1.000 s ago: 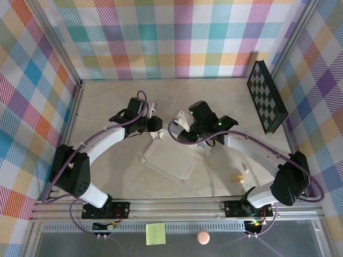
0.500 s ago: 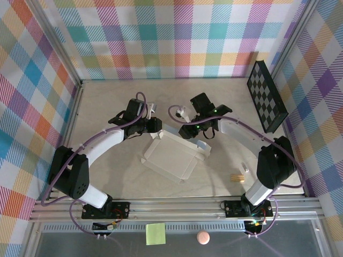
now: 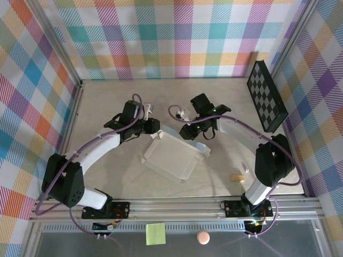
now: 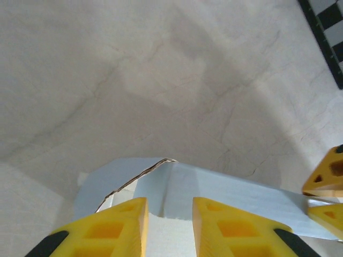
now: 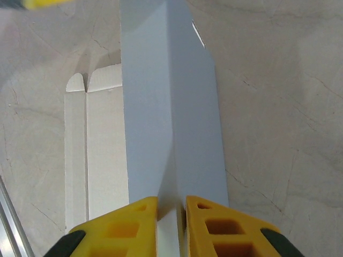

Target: Fold the paper box

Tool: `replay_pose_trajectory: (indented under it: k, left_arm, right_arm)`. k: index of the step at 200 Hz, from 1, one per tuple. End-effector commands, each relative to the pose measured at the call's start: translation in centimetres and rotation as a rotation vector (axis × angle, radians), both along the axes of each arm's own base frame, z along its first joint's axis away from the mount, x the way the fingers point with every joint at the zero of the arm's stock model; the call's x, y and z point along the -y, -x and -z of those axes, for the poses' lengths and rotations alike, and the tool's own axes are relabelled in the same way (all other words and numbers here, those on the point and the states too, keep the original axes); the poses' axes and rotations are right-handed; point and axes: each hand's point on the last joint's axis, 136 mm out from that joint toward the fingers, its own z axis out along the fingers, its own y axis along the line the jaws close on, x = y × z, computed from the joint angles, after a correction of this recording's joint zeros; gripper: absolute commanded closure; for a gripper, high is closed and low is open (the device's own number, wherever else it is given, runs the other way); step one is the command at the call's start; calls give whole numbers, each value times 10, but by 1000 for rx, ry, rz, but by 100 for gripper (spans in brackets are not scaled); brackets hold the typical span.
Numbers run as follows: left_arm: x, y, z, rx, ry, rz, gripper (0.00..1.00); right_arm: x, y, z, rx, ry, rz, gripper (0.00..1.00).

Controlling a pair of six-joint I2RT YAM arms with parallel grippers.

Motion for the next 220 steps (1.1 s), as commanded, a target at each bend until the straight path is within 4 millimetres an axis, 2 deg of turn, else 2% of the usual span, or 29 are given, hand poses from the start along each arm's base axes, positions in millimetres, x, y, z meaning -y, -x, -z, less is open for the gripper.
replay_pose_trajectory:
  k: [1,28,56,71,94,131,185,220]
  left_arm:
    - [-12,-3,-27,132,-29,-32,72]
    - [-32,-4,-26,182,-133,-71,70]
    - [-48,-4,-8,171,-222,-88,57]
    - [-47,-1,5,157,-244,-48,51]
    - [-42,1,25,151,-264,6,48]
    - [-34,3,41,185,-252,76,46]
    - [-22,-7,53,176,-234,112,51]
    - [-11,-8,50,179,-194,150,69]
  right_arm:
    - [7,12,16,-58,34,-4,80]
    - [6,11,14,-55,30,-4,80]
    - [6,11,15,-53,30,-2,80]
    - [6,11,15,-54,28,-1,80]
    - [7,10,15,-51,31,0,80]
    - [7,11,15,-51,27,2,80]
    - [7,8,17,-51,17,10,81]
    - [8,3,17,-55,3,26,82]
